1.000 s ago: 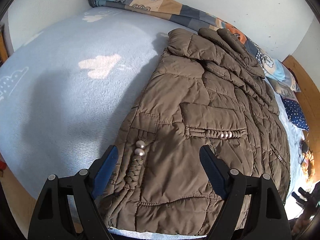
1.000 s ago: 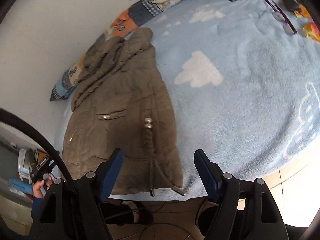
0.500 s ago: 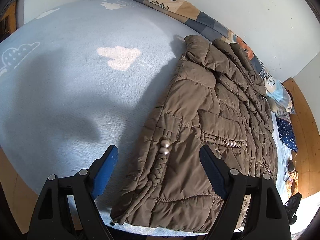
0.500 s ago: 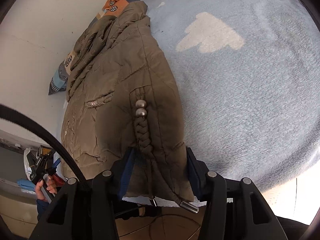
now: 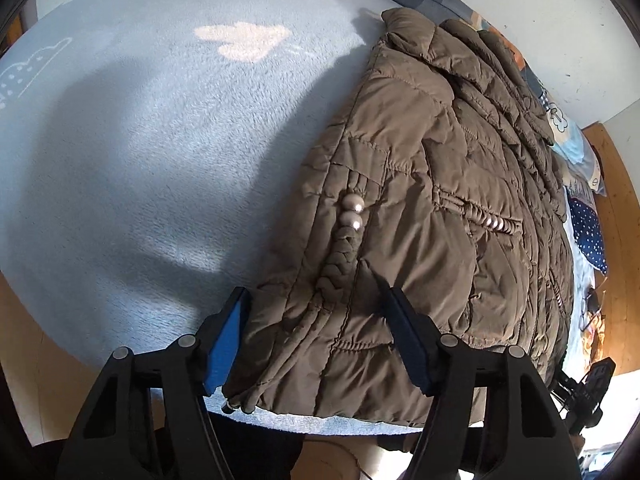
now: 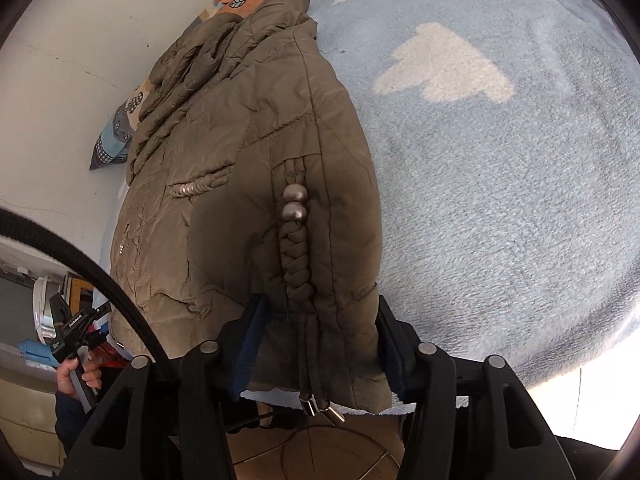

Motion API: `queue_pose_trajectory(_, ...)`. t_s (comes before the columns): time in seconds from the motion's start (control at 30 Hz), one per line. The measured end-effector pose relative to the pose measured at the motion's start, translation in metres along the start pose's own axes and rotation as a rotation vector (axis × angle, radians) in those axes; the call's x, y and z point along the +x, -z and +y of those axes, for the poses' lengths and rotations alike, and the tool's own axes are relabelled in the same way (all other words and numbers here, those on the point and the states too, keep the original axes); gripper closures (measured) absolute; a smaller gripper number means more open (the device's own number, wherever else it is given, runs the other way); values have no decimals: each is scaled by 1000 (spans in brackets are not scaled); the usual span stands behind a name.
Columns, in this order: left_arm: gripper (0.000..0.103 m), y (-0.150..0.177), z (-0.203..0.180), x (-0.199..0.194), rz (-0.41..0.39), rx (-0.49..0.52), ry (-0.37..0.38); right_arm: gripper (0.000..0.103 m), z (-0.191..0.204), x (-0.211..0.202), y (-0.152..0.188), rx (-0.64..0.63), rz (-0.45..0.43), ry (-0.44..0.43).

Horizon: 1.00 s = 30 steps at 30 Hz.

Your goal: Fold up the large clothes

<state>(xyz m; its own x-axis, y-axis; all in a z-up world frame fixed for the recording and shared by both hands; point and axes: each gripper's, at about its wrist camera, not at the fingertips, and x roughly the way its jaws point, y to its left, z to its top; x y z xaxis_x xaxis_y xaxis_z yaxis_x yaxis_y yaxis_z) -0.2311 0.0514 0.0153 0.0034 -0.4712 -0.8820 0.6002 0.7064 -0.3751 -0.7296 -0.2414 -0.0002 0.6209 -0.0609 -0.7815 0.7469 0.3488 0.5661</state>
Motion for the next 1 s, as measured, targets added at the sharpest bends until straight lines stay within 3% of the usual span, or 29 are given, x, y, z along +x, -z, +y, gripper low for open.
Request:
queue_pose_trajectory(0.17, 28, 11, -2, 2, 17, 1, -17, 42, 6, 6, 0, -25, 18, -6)
queue_pose_trajectory(0.23, 26, 13, -3, 3, 8, 3, -22, 59, 17, 11, -2, -50, 14, -8)
queue_pose_trajectory(0.3, 24, 14, -4, 4, 4, 5, -27, 64, 23, 9, -2, -75, 0, -10)
queue_pose_trajectory(0.63, 16, 8, -15, 15, -4, 45, -44, 54, 17, 15, -3, -46, 18, 5)
queue_pose_trajectory(0.7, 18, 8, -16, 15, -14, 58, -44, 55, 18, 15, -3, -53, 20, 11)
queue_pose_trajectory(0.87, 35, 10, -25, 8, -47, 111, -29, 54, 24, 18, -2, -72, 14, 31)
queue_pose_trajectory(1.0, 37, 9, -28, 8, -47, 130, -34, 53, 23, 20, -2, -60, 7, 29)
